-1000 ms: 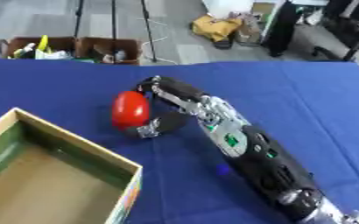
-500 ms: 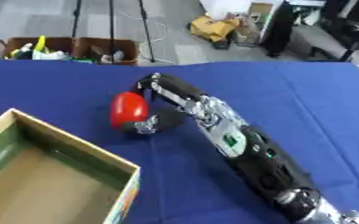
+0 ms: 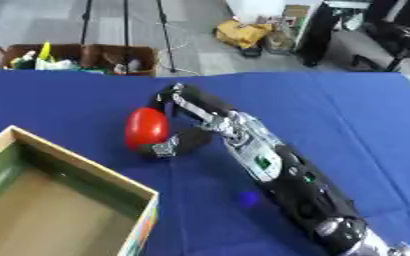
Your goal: Pick up objects on the table and place them in the box.
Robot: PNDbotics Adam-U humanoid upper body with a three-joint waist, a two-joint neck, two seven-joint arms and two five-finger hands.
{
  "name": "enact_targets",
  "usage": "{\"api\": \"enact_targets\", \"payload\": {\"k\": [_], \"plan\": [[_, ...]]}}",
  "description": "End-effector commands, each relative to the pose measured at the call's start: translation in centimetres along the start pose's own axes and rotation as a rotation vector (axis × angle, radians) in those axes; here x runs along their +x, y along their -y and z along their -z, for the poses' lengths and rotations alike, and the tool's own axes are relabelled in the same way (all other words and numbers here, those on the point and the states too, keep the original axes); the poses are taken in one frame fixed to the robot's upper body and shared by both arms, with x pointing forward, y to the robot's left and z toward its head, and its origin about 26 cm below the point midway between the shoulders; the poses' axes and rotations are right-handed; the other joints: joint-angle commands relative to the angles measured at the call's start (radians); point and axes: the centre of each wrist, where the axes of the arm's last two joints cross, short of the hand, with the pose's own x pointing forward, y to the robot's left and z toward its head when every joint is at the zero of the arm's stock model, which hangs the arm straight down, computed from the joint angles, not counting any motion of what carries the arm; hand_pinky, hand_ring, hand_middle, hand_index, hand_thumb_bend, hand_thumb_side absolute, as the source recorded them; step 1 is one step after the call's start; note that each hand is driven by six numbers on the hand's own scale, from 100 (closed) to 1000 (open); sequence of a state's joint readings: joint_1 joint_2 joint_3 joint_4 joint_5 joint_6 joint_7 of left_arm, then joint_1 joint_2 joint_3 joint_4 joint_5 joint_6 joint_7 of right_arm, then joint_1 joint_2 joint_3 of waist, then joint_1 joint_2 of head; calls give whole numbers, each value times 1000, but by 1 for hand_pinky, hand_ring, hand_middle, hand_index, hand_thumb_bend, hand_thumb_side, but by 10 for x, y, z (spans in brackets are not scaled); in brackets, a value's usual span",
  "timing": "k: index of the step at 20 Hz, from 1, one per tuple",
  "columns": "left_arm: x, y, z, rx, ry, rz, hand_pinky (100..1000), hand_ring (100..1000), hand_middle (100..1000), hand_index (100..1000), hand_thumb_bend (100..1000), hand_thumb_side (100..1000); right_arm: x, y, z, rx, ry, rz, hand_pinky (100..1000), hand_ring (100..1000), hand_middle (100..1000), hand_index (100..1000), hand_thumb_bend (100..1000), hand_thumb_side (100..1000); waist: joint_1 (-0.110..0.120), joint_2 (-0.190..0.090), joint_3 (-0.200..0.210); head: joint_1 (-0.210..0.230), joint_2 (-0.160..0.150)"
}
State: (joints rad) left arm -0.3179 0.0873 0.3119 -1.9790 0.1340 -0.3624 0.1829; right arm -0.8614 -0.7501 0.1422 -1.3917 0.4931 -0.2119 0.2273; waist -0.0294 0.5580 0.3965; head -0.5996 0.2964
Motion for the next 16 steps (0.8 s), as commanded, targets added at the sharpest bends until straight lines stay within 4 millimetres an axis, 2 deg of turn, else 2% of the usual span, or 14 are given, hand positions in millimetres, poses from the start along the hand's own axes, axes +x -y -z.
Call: {"api": "enact_targets", "payload": {"k": [1, 4, 16], "plan": [[6, 0, 5, -6, 31, 2, 347, 506, 550, 730, 100, 775, -3, 12, -2, -5, -9, -38, 496, 700, 477, 698, 661, 574, 3, -22, 2, -8, -18], [6, 0, 5, -8, 30, 1, 347, 506, 550, 730, 100, 775, -3, 13, -1, -29, -2, -24, 453, 676, 457, 678, 642, 566, 3, -18, 3, -12, -19], [6, 1, 5, -8, 32, -5, 345, 505, 549, 730, 100, 778, 0, 14, 0, -102, 16, 18, 388, 639, 409, 626, 590, 516, -3, -13, 11, -24, -20]]}}
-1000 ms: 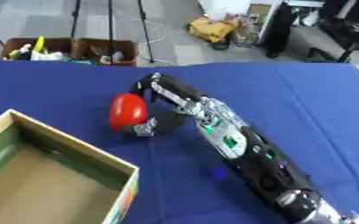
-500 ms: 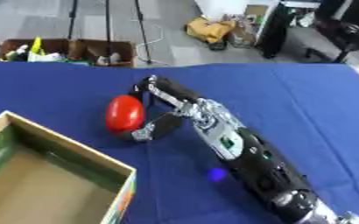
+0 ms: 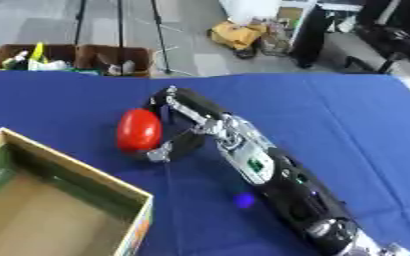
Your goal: Pick up objects on the table and place them in the box.
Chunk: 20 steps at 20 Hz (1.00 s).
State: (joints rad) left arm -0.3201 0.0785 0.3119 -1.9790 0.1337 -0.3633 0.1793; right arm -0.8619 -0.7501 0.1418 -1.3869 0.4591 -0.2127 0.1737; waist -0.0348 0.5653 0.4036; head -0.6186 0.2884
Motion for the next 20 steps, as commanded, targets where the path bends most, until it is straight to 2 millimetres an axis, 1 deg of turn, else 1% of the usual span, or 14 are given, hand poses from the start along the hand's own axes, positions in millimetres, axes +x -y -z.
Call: {"api": "enact_targets", "payload": {"k": [1, 6, 7, 8, 11, 12, 20], "plan": [[6, 0, 6, -11, 32, 2, 344, 505, 549, 731, 100, 778, 3, 14, 1, -47, 16, -15, 388, 639, 409, 627, 566, 511, 2, -21, 4, -6, -13], [7, 0, 7, -10, 32, 3, 344, 505, 549, 731, 100, 779, 5, 16, 0, -73, 27, -11, 378, 635, 407, 616, 364, 461, -3, -24, 4, -9, -14], [7, 0, 7, -10, 31, 3, 344, 505, 549, 731, 100, 779, 6, 16, 0, -78, 31, -9, 375, 635, 408, 614, 328, 463, -3, -25, 4, -9, -14], [7, -1, 7, -10, 31, 4, 344, 505, 549, 731, 100, 779, 7, 17, 0, -83, 34, -8, 372, 638, 413, 606, 256, 419, -4, -26, 3, -9, -13], [7, -2, 8, -7, 30, 6, 343, 506, 550, 731, 100, 780, 10, 20, -1, -103, 45, -12, 364, 642, 422, 598, 118, 346, -6, -31, 1, -10, -10], [7, -2, 8, -7, 29, 6, 343, 506, 550, 731, 100, 780, 11, 21, -1, -109, 49, -14, 364, 643, 424, 597, 100, 329, -7, -33, 0, -11, -9], [8, -4, 9, -3, 23, 11, 343, 506, 551, 731, 100, 781, 22, 25, -5, -137, 85, -40, 349, 647, 436, 564, 100, 267, -10, -50, -8, -13, 4]]}}
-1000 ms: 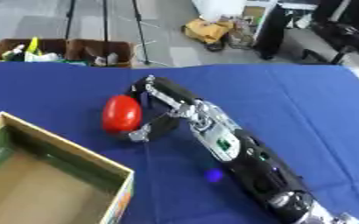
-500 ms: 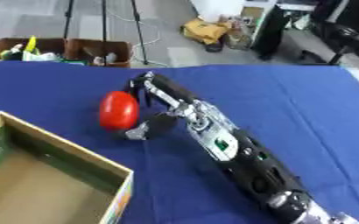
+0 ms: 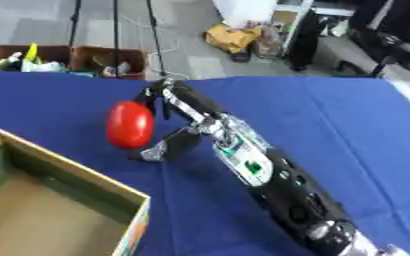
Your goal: Pick up objects on the table and place them in the box.
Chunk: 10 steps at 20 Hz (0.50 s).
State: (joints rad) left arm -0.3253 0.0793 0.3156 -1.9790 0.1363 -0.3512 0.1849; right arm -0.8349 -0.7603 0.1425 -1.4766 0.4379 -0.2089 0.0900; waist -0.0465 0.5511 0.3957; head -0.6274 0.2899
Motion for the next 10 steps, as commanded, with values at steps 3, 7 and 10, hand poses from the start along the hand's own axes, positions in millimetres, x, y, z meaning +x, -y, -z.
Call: {"api": "enact_targets", "payload": {"k": [3, 7, 10], "plan": [[8, -5, 8, -10, 28, 14, 344, 507, 551, 731, 100, 781, 11, 21, 0, -35, 40, -42, 352, 650, 436, 549, 100, 252, 2, -44, -4, -3, 8], [8, -6, 9, -10, 24, 15, 345, 508, 551, 731, 100, 782, 19, 25, 0, -50, 61, -41, 349, 648, 437, 537, 100, 243, 1, -57, -9, -10, 21], [9, -8, 9, -8, 22, 20, 346, 509, 551, 731, 100, 781, 25, 27, 0, -55, 81, -40, 348, 647, 436, 534, 100, 246, 0, -69, -13, -11, 36]]}}
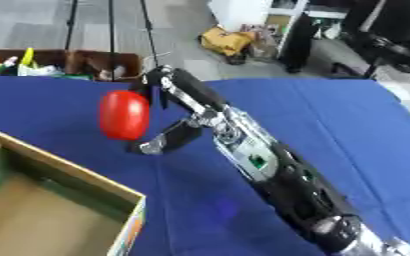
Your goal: Pick up objects on the table and place them in the box.
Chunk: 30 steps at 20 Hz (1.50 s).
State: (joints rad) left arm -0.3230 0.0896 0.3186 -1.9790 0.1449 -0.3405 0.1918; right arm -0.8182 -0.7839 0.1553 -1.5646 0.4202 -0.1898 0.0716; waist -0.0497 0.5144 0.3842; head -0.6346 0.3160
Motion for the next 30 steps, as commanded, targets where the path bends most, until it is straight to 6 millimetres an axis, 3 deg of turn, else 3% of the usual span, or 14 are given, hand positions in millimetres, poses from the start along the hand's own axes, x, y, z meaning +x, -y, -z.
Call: {"api": "enact_targets", "payload": {"k": [1, 11, 19, 30], "plan": [[8, -6, 8, -13, 30, 18, 347, 509, 551, 731, 100, 781, 9, 19, 2, -26, 38, -27, 346, 647, 435, 532, 100, 245, 2, -37, -4, -2, 16], [11, -11, 12, -12, 26, 36, 352, 513, 553, 730, 100, 780, 31, 23, 6, -23, 105, 30, 333, 642, 427, 517, 100, 244, -12, -79, -18, -4, 73], [12, -12, 16, -4, 30, 31, 357, 517, 555, 730, 100, 780, 44, 23, 8, 1, 133, 81, 325, 640, 455, 511, 100, 237, -20, -100, -13, -13, 87], [13, -13, 19, -1, 31, 33, 358, 517, 554, 729, 100, 778, 69, 25, 6, 101, 207, 30, 328, 657, 465, 510, 100, 298, -32, -112, -10, -35, 99]]}}
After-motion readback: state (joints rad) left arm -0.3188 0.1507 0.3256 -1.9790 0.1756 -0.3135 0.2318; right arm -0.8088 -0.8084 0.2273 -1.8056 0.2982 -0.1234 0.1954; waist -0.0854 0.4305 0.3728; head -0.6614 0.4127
